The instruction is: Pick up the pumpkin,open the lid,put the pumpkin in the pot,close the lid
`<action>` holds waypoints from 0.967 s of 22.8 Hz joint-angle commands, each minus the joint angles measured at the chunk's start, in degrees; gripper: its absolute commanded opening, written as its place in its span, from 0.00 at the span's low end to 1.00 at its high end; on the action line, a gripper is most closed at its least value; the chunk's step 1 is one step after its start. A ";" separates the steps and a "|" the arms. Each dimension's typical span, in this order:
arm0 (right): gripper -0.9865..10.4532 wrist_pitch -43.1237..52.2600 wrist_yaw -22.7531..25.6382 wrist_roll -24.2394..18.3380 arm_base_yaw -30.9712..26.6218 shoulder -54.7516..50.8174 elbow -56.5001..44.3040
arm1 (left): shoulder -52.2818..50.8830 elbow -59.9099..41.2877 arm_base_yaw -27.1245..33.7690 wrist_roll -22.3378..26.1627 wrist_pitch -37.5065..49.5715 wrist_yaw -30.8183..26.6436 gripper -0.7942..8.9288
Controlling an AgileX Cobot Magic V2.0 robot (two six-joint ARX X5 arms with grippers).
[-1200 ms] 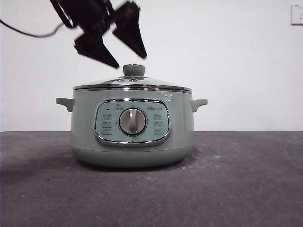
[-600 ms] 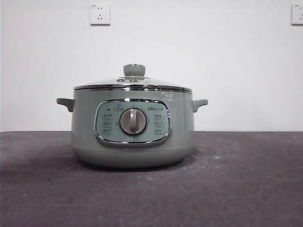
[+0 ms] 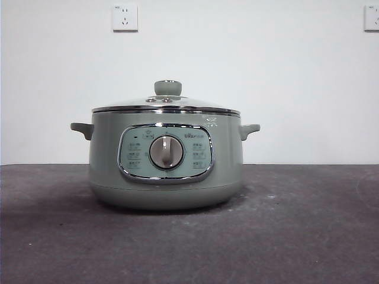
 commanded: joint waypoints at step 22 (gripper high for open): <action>0.09 -0.63 0.13 0.90 0.07 -0.35 -0.07 | -0.81 -0.17 0.66 0.28 2.21 -4.72 0.08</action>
